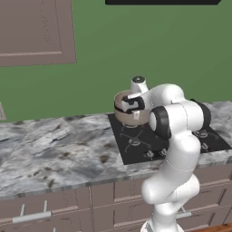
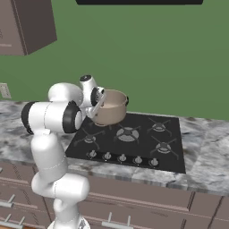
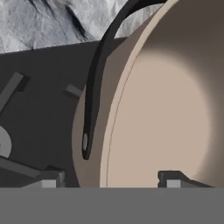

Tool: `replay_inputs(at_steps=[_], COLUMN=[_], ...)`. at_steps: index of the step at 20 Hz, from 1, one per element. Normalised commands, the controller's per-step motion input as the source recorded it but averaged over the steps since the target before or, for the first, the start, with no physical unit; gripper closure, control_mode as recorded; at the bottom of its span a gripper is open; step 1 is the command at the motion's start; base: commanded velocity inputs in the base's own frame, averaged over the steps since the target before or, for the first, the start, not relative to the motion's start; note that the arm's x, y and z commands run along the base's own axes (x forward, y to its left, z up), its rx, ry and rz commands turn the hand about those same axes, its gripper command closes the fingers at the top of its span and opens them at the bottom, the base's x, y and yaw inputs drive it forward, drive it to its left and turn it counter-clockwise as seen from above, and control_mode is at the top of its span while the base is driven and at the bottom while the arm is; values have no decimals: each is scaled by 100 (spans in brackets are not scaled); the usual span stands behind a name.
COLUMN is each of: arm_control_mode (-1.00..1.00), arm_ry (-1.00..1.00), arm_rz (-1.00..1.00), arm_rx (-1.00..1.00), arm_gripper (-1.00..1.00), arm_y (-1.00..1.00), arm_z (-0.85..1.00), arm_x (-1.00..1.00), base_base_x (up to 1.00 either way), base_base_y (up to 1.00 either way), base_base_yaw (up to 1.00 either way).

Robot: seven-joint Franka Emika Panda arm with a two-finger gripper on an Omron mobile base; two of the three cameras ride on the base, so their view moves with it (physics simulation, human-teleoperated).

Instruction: Move the pot and pan from the stove into the sink.

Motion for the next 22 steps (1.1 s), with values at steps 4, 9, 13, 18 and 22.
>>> replay_inputs(at_steps=[4, 9, 13, 18, 22], arm_control_mode=[-100, -100, -100, -100, -100], arm_ry=[0, -1, -1, -4, -1], arm_rz=[0, 0, 2, 7, 12], arm_rx=[0, 2, 7, 6, 5], arm_gripper=[100, 100, 100, 100, 100], arm_y=[0, -4, -2, -2, 0], arm_z=[0, 28, 70, 70, 76], arm_x=[-1, -14, -28, -55, -58], base_base_x=[0, 0, 0, 0, 0], base_base_y=[0, 0, 0, 0, 0], base_base_yaw=[0, 0, 0, 0, 0])
